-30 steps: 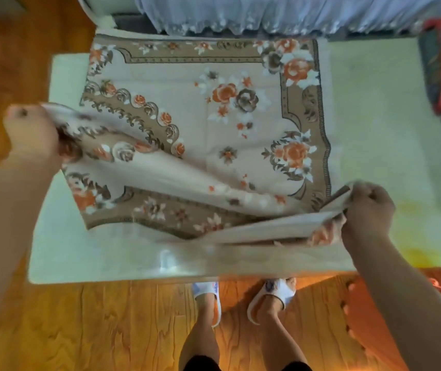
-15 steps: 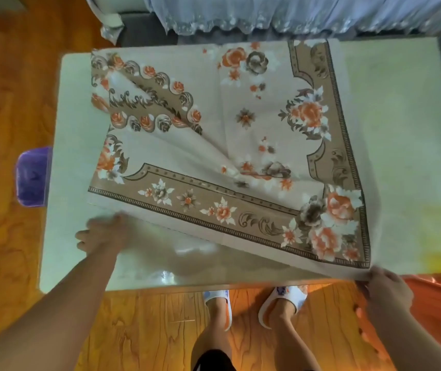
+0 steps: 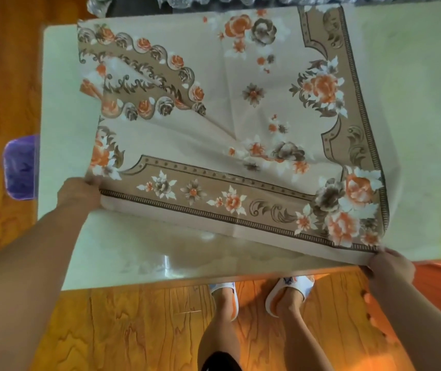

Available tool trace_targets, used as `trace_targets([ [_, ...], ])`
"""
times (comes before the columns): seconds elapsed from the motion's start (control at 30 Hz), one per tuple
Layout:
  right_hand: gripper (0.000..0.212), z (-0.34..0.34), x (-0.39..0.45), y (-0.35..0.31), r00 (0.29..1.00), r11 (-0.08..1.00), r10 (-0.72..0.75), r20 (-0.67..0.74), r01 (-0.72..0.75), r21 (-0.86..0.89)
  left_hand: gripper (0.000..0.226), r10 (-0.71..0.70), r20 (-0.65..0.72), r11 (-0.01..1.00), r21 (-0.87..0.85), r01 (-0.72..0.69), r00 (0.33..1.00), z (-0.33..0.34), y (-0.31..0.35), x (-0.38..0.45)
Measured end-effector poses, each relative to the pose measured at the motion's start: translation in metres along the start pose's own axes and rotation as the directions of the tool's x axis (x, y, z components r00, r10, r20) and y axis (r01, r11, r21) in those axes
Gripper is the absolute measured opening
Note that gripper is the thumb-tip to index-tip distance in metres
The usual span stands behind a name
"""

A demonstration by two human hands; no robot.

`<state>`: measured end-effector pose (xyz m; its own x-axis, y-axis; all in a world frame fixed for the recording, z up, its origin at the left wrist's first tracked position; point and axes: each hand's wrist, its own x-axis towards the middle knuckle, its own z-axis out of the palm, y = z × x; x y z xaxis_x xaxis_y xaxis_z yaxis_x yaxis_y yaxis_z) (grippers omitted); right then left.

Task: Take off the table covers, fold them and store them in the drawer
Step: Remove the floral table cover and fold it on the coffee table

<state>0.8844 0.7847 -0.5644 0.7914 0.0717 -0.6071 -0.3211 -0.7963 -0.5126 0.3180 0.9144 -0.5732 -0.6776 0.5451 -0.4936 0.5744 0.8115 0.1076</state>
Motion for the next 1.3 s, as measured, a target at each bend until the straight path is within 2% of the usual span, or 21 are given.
trace_targets([
  [0.07,0.017,-0.007,0.002,-0.002,0.999,1.000,0.015,-0.035,-0.016,-0.018,0.048,0.033,-0.025,0.999,0.026,-0.032,0.999,0.000,-0.029,-0.021],
  [0.13,0.018,-0.017,0.005,-0.002,0.998,0.998,0.034,-0.053,-0.037,-0.048,0.045,-0.023,-0.061,1.000,-0.010,0.022,0.998,0.005,-0.064,-0.049],
  [0.27,0.011,-0.033,0.007,0.004,0.998,0.998,0.058,0.025,-0.058,-0.027,0.044,-0.237,-0.052,0.961,-0.157,0.226,0.970,0.022,-0.141,-0.087],
  [0.33,0.017,-0.038,0.012,0.009,0.996,0.999,0.050,0.071,-0.049,-0.024,0.040,-0.334,-0.012,0.911,-0.262,0.320,0.942,0.037,-0.174,-0.080],
  [0.4,0.017,-0.044,0.018,0.010,0.994,0.999,0.049,0.101,-0.048,-0.015,0.033,-0.395,0.026,0.860,-0.341,0.380,0.918,0.035,-0.167,-0.092],
  [0.47,0.008,-0.048,0.026,0.011,0.989,0.999,0.043,0.145,-0.038,-0.033,0.027,-0.434,0.069,0.742,-0.538,0.400,0.898,0.037,-0.153,-0.107],
  [0.53,0.010,-0.051,0.033,0.011,0.984,0.998,0.030,0.178,-0.021,-0.056,0.034,-0.415,0.137,0.538,-0.760,0.364,0.900,0.042,-0.151,-0.115],
  [0.6,0.013,-0.053,0.036,0.011,0.981,0.998,0.012,0.195,0.001,-0.066,0.044,-0.391,0.209,0.388,-0.846,0.367,0.896,0.049,-0.151,-0.118],
  [0.7,0.007,-0.056,0.035,0.013,0.970,1.000,0.004,0.245,0.000,-0.016,0.040,-0.385,0.310,0.244,-0.874,0.419,0.869,0.063,-0.136,-0.135],
  [0.8,0.015,-0.060,0.036,0.017,0.953,0.999,0.024,0.302,-0.035,0.032,0.027,-0.348,0.369,0.214,-0.863,0.457,0.861,0.082,-0.115,-0.156],
  [0.97,0.011,-0.063,0.046,0.015,0.950,0.999,0.028,0.312,-0.039,0.028,0.030,-0.342,0.394,0.267,-0.830,0.490,0.853,0.109,-0.088,-0.178],
  [1.13,0.008,-0.062,0.051,0.015,0.943,0.989,0.086,0.320,-0.120,0.088,0.033,-0.346,0.388,0.306,-0.814,0.493,0.855,0.116,-0.094,-0.171],
  [1.3,0.008,-0.061,0.053,0.020,0.944,0.982,0.084,0.319,-0.132,0.132,0.026,-0.363,0.405,0.352,-0.774,0.526,0.839,0.115,-0.101,-0.167],
])
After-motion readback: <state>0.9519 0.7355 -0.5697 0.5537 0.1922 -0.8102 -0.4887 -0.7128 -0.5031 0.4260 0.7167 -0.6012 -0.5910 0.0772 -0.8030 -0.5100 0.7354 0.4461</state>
